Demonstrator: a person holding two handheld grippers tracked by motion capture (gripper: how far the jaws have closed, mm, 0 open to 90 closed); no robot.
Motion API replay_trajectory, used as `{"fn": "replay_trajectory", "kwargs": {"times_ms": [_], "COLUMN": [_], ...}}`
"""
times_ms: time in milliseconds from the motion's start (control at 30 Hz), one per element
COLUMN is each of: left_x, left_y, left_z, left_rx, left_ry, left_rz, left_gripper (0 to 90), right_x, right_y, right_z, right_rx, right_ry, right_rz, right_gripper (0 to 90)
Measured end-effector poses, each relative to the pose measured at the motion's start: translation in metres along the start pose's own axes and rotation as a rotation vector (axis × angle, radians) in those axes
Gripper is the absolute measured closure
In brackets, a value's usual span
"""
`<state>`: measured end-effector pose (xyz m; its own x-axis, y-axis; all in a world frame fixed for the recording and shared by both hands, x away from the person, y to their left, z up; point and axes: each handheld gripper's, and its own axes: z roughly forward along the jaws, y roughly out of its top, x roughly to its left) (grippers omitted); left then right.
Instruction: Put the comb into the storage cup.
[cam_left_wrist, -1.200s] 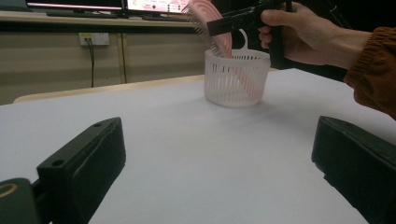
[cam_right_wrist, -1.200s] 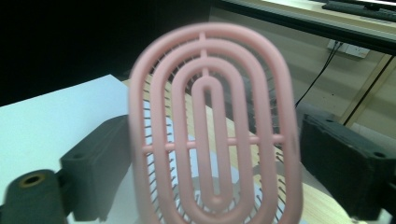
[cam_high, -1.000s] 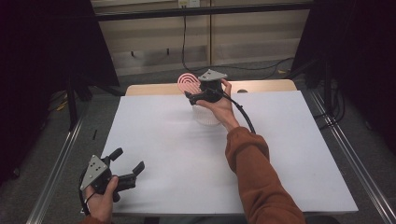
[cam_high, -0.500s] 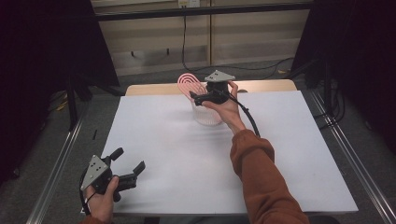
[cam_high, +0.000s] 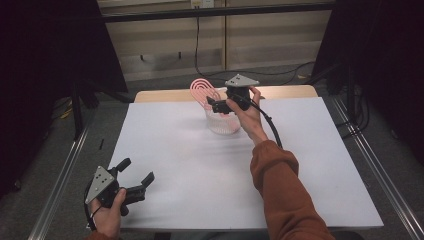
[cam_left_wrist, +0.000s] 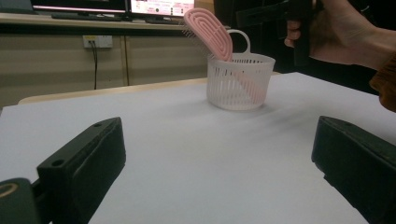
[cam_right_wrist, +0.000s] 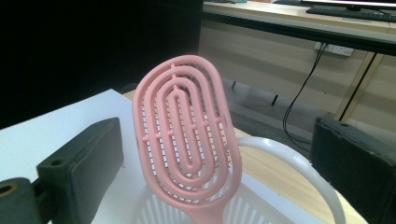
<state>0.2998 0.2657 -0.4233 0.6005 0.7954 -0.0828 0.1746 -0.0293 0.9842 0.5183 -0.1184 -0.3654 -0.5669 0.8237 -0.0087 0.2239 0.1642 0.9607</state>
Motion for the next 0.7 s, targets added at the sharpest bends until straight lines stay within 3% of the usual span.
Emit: {"fn": "replay_trajectory", "kwargs": {"times_ms": [233, 367, 533, 700], "left_x": [0.000, 0.000, 0.000, -0.001], "left_y": [0.000, 0.000, 0.000, 0.001], "left_z": [0.000, 0.000, 0.001, 0.004], "left_rx": [-0.003, -0.001, 0.000, 0.004], "left_ry": [0.003, 0.004, 0.003, -0.001], "left_rz": [0.003, 0.005, 0.002, 0.007], "left_gripper": [2.9, 2.9, 2.9, 3.0], "right_x": [0.000, -0.004, -0.006, -0.009], "right_y": [0.004, 0.002, -0.001, -0.004], "right_z": [-0.009, -0.012, -0.018, -0.024], "right_rx": [0.004, 0.026, 0.009, -0.022], "right_ry": [-0.013, -0.003, -0.010, -0.050], "right_rz": [-0.016, 0.029, 0.043, 0.043], "right_gripper": [2.3, 1.6, 1.4, 0.2]}}
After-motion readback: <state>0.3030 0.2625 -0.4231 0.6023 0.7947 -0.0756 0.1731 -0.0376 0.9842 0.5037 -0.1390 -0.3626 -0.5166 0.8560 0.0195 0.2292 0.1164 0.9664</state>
